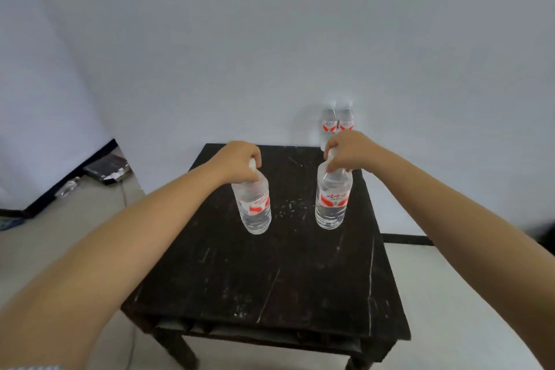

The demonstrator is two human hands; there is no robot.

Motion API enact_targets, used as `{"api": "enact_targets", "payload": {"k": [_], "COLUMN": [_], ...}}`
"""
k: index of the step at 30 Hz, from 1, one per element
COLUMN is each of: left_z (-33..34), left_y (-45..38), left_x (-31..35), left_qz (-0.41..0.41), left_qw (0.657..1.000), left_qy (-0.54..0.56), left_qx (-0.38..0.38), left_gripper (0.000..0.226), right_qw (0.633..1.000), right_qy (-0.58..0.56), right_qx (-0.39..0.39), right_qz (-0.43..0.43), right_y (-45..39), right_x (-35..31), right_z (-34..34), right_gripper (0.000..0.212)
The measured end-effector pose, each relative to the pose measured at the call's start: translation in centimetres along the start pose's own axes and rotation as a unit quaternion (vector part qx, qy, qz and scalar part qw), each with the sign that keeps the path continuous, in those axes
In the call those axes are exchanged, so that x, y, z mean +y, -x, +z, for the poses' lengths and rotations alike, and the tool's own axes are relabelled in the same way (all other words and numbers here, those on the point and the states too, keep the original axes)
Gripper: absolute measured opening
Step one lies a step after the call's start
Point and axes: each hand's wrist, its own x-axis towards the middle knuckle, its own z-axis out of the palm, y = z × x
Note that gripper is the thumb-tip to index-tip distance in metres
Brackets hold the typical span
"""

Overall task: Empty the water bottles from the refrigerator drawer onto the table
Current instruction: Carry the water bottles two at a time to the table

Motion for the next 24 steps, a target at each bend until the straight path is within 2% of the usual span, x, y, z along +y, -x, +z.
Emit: {"api": "enact_targets", "payload": {"k": [5,12,18,24], "left_z": [-0.3,-0.8,-0.8,2.5], "left_y": [-9.9,-23.2,-34.4,-44.0], "left_x": [-2.4,-6.1,-7.9,-8.7], "left_qz": [0.014,0.079,0.123,0.135], "left_qw": [1.0,0.995,0.99,0.989], "left_qy": [0.003,-0.023,-0.004,0.012], "left_qx": [-0.013,-0.065,-0.071,-0.064], "left_gripper": [0.026,0.026,0.027,0.024], "right_qw": [0.998,0.991,0.99,0.991], "right_qy": [0.06,0.11,0.101,0.104], "right_qx": [0.002,-0.028,-0.033,-0.028], "right_qz": [0.022,0.067,0.088,0.086], "right_y": [-10.1,-22.9,-32.8,-42.1], "right_x": [0.9,1.6,2.7,6.2], "right_z": [-1.5,-1.7,-1.3,1.2], "right_gripper": [0.032,0.037,0.036,0.035]}}
